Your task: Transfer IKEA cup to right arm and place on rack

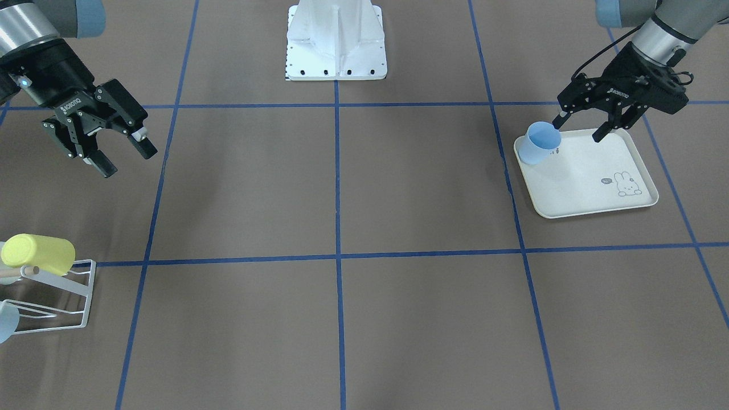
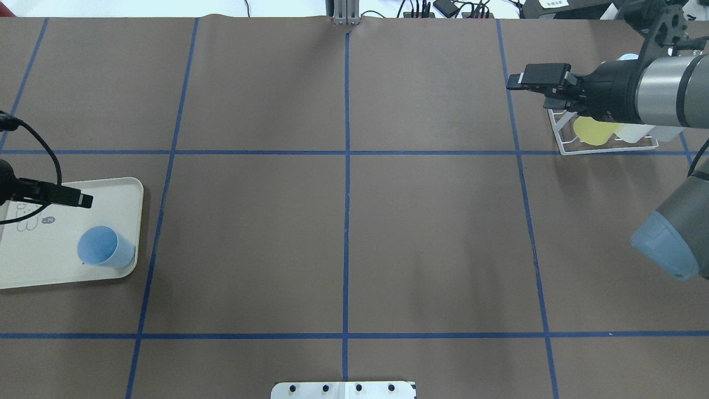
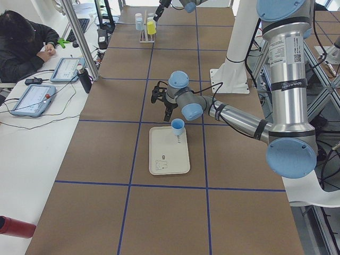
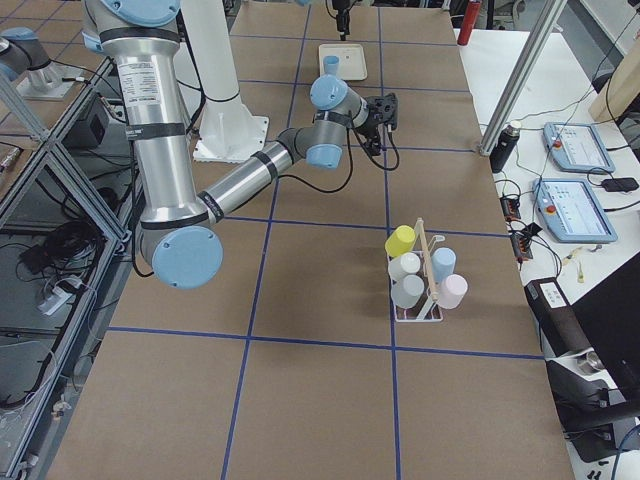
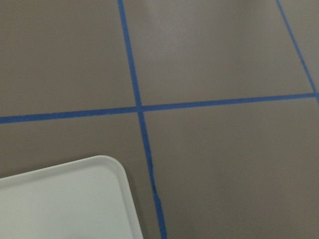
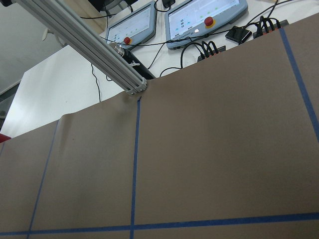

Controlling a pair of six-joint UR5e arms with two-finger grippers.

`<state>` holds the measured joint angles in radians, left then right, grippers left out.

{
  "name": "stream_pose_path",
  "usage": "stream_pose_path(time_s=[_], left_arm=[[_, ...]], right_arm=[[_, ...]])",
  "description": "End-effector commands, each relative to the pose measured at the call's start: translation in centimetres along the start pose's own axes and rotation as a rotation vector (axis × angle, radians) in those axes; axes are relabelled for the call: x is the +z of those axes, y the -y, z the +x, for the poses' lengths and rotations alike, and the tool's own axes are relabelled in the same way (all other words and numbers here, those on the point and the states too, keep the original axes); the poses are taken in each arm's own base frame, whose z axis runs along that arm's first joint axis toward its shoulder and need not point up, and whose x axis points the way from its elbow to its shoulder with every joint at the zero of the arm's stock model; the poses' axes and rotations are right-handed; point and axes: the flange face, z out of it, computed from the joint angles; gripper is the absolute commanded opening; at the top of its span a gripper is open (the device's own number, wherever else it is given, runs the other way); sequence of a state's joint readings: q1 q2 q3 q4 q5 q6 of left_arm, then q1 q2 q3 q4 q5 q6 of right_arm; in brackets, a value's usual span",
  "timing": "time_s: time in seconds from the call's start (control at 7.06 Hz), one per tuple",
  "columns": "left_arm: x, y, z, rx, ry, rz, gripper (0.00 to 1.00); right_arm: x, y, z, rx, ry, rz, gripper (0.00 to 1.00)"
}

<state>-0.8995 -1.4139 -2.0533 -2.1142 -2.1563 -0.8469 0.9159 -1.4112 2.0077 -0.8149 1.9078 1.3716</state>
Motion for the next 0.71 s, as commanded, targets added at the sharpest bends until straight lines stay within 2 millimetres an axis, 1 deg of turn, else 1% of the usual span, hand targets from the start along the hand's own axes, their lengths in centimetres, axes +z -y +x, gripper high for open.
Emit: stream_pose_path(time_s=[0.0,0.14,0.43,0.57], left_arm=[[4.4,-3.6,-0.3,0.022,0.096,-0.114,0.99],[5.2,-3.8,-0.8,0.015,0.111,-0.132,0.99],[5.9,-3.8,-1.2,0.009,0.114,-0.142,0.91],[6.2,-3.7,-1.4,0.006,0.117,-0.147,0.81]], right_arm=[[0.5,-0.2,-0.3,0.014,0.003,-0.009,1.0],[0.7,-0.2,-0.5,0.015,0.006,-0.01,1.0],[0.8,-0.2,-0.5,0.015,0.005,-0.01,1.0],[0.8,-0.2,-0.5,0.015,0.005,-0.012,1.0]])
